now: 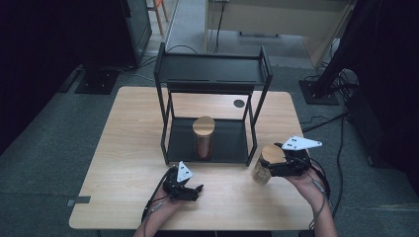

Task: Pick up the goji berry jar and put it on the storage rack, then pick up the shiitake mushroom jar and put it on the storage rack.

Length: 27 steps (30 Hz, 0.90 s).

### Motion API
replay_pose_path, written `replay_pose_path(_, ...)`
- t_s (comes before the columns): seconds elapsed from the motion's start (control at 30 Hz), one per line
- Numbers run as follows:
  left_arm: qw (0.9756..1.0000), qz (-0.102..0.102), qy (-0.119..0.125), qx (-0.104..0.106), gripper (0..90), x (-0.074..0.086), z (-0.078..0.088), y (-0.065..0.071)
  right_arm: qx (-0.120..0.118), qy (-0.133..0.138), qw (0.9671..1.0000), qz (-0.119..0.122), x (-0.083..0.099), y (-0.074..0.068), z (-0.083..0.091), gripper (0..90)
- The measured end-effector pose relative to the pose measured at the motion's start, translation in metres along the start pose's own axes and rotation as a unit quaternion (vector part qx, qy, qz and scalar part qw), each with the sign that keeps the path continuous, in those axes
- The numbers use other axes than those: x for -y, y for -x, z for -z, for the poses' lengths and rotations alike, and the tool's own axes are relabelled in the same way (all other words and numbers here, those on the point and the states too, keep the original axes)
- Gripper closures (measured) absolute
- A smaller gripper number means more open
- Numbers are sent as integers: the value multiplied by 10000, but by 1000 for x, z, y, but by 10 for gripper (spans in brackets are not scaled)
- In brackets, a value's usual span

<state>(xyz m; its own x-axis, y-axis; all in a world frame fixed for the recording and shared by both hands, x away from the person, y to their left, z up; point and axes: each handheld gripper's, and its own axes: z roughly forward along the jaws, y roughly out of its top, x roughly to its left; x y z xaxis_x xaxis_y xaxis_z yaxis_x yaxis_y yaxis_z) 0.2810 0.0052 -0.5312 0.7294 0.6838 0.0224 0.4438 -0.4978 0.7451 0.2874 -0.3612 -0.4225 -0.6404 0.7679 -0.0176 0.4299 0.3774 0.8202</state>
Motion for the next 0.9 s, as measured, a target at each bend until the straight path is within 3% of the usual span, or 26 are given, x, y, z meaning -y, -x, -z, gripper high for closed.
replay_pose_path(0.2,10000,1,0,0,183,0,0,0,6,105,9999,-78,5,0,1,162)
replay_pose_path(0.9,10000,7,2,3,183,0,0,0,-4,50,9999,-116,15,-6,-8,165)
